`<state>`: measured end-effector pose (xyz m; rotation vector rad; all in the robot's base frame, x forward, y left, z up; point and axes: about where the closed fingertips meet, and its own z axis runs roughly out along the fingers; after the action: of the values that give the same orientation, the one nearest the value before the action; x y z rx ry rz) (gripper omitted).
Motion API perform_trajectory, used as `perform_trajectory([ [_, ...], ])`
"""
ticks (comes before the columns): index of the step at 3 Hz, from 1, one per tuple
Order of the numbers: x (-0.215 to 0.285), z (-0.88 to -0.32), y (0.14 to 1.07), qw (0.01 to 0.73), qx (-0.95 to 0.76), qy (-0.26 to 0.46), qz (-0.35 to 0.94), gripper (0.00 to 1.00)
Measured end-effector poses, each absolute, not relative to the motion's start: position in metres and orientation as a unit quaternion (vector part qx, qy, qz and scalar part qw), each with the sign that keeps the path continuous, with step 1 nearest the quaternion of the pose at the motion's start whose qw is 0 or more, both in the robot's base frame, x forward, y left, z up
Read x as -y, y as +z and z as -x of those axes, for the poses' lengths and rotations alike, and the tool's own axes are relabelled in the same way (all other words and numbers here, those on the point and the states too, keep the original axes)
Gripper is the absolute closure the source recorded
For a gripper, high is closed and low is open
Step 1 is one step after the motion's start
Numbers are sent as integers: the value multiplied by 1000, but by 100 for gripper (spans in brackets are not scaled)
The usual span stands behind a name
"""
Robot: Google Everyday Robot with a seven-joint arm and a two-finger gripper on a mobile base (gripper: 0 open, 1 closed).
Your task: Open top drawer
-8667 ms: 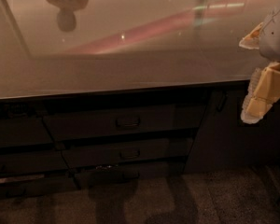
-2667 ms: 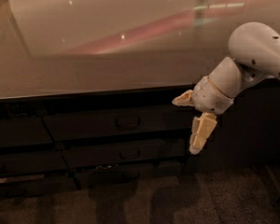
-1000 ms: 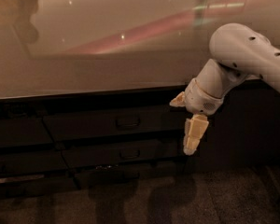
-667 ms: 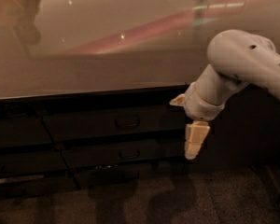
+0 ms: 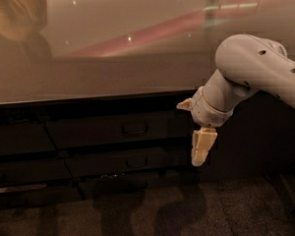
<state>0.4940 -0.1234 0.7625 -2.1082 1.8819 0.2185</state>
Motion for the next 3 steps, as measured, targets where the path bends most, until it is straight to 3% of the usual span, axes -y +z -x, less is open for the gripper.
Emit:
perform_trajectory([
  [3,149,-522,724,104,-702,57,702,0],
])
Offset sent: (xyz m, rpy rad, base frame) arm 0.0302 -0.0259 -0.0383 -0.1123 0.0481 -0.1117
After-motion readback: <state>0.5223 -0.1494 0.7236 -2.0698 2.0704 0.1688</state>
